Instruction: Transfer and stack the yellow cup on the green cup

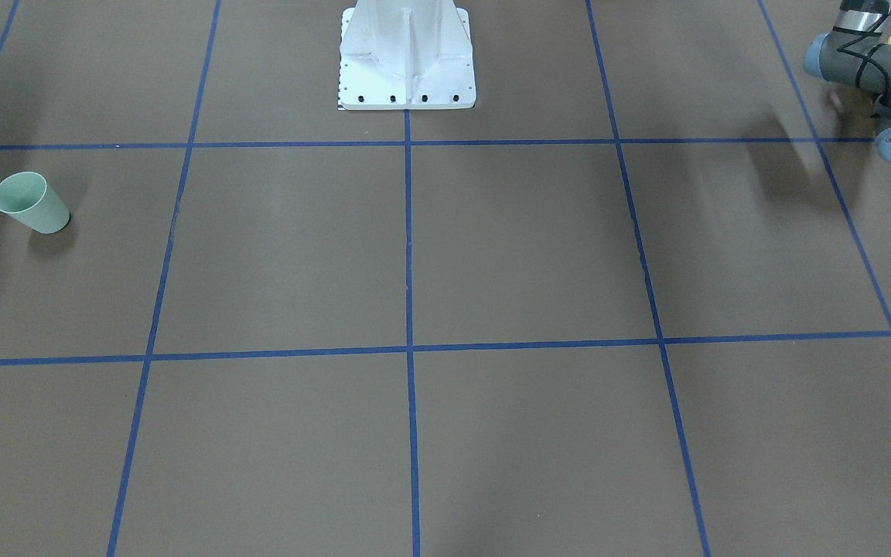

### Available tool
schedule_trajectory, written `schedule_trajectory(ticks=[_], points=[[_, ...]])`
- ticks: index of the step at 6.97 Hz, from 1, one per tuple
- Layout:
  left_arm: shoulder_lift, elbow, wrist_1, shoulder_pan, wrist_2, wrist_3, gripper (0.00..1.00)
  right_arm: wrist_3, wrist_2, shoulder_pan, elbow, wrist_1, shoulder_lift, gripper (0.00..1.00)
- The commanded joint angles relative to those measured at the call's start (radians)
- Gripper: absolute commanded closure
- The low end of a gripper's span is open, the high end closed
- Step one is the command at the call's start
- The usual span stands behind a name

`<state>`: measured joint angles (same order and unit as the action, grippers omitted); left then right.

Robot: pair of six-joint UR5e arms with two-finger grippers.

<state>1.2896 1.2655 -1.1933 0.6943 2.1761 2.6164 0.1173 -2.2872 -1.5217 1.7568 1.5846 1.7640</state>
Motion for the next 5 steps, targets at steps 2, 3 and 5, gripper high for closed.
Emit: schedule_trajectory(ticks=[2,3,5], points=[[-0.001,-0.027,-0.003,-0.002,0.027,0.001,0.0,-0.001,0.0,0.0,0.001,-0.002,-0.002,0.0],[-0.001,-0.031,-0.003,-0.004,0.027,0.001,0.0,-0.001,0.0,0.0,0.001,-0.002,-0.002,0.0],[0.0,-0.031,-0.003,-0.005,0.025,-0.001,0.34,-0.001,0.0,0.0,0.001,-0.002,-0.005,0.0]])
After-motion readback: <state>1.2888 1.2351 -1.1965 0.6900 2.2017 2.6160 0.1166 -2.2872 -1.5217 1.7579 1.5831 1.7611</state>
